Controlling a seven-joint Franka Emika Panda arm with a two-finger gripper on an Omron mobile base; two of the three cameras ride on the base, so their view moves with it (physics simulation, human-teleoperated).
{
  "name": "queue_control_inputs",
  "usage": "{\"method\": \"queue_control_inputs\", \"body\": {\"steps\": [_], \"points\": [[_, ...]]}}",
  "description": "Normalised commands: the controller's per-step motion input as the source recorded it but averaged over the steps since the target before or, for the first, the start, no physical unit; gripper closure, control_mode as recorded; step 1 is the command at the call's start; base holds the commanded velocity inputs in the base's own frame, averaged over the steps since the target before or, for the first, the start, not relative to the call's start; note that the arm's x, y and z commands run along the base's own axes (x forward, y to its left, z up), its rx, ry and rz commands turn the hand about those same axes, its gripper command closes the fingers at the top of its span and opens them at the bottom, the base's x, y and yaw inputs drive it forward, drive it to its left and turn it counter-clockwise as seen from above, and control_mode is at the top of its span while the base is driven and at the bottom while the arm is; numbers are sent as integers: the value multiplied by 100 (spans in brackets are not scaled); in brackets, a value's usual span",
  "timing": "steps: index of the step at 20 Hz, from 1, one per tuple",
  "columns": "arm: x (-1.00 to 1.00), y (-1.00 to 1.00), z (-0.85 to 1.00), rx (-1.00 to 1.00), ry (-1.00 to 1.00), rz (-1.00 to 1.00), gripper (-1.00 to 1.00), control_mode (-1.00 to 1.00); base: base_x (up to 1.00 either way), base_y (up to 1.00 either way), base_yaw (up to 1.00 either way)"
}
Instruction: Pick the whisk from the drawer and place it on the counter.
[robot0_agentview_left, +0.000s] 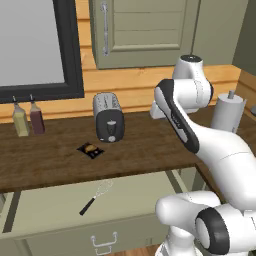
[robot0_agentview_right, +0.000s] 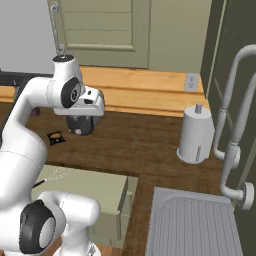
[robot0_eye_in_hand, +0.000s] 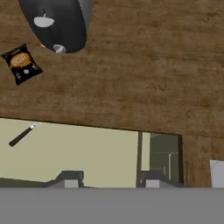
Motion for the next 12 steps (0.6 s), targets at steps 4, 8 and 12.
{"method": "queue_control_inputs", "body": {"steps": [4, 8, 12], "points": [[-53, 0, 0, 0, -1, 0, -100, -100, 0, 0, 0], [-86, 0, -34, 0, -9, 0, -100, -100, 0, 0, 0], [-27, 0, -83, -2, -36, 0, -100, -100, 0, 0, 0]]}}
